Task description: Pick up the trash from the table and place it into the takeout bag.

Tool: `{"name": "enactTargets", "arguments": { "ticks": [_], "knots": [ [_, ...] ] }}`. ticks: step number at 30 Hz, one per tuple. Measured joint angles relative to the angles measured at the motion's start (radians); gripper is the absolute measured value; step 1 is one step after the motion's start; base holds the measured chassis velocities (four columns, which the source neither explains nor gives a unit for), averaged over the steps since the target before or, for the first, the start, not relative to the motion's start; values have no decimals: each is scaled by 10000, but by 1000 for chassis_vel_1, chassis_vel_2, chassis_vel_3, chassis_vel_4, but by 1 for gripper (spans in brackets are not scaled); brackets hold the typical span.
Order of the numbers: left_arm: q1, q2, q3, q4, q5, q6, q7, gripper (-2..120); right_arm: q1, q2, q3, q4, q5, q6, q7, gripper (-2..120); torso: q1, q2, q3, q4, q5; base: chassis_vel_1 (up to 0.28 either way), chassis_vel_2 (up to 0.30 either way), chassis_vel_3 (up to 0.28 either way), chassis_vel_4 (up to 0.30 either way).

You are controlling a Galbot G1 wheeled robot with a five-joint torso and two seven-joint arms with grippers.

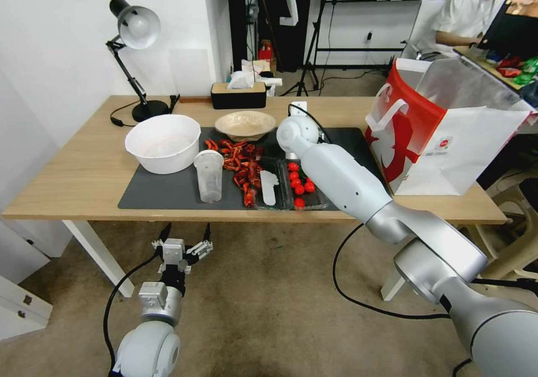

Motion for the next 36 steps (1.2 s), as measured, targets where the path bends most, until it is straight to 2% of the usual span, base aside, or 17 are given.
{"name": "enactTargets", "arguments": {
  "ticks": [1, 4, 7, 12, 15, 16, 19, 20, 23, 24, 26, 27, 28, 31, 36],
  "knots": [
    [12, -14, -4, -35, 4, -5, -3, 100, -2, -12, 3, 20, 61, 0, 34, 82, 0, 1, -1, 0, 0, 0, 0, 0, 0],
    [29, -30, -6, -79, 16, -6, -11, 100, -17, -52, 6, 87, 178, 1, 100, 75, -1, 0, -2, 0, -1, 0, 0, 0, 0],
    [40, -31, -7, -107, 24, -6, -17, 100, -52, -116, 7, 189, 262, 13, 136, 70, -1, 0, -1, 3, 0, 0, 0, 0, 0],
    [59, -31, -18, -149, 34, -4, -25, 100, -165, -387, -1, 635, 329, 58, 162, 70, 1, 0, 1, -1, 1, 0, 0, 0, 0],
    [64, -33, -22, -201, 45, 4, -32, 100, -259, -950, -99, 1628, 365, 242, 166, 70, 0, 0, 1, -1, 2, 0, 0, 0, 0],
    [64, -33, -22, -201, 45, 4, -32, 100, -259, -950, -99, 1628, 365, 242, 166, 70, 0, 0, 1, -1, 2, 0, 0, 0, 0],
    [65, -55, -39, -232, 74, 19, -37, 100, -338, -1679, -220, 2770, 174, 363, 19, 70, 0, -1, 0, -2, 2, 0, 0, 0, 0],
    [65, -55, -39, -232, 74, 19, -37, 100, -338, -1679, -220, 2770, 174, 363, 19, 70, 0, -1, 0, -2, 2, 0, 0, 0, 0],
    [113, -84, -85, -284, 102, 33, -34, 100, -420, -2497, -304, 4153, -292, 468, -348, 70, 0, -1, 0, -2, 1, 0, 0, 0, 0],
    [113, -84, -85, -284, 102, 33, -34, 100, -420, -2497, -304, 4153, -292, 468, -348, 70, 0, -1, 0, -2, 1, 0, 0, 0, 0],
    [135, -87, -113, -293, 112, 37, -34, 100, -437, -2914, -282, 5049, -347, 474, -449, 70, 0, -1, 0, -1, 0, 0, 0, 0, 0],
    [144, -93, -141, -312, 115, 38, -34, 100, -449, -3205, -223, 5651, -346, 472, -497, 70, 0, -1, 0, 3, 1, 0, 0, 0, 0],
    [144, -93, -141, -312, 115, 38, -34, 100, -449, -3205, -223, 5651, -346, 472, -497, 70, 0, -1, 0, 3, 1, 0, 0, 0, 0],
    [154, -124, -224, -361, 121, 52, -40, 100, -521, -3899, 21, 6667, -348, 460, -722, 69, 0, 0, 0, 0, 3, 0, 0, 0, 0],
    [162, -165, -226, -372, 192, 64, -45, 100, -777, -4614, 655, 7404, -729, 575, -840, 69, -1, 0, -1, -1, 2, 0, 0, 0, 0]
  ]
}}
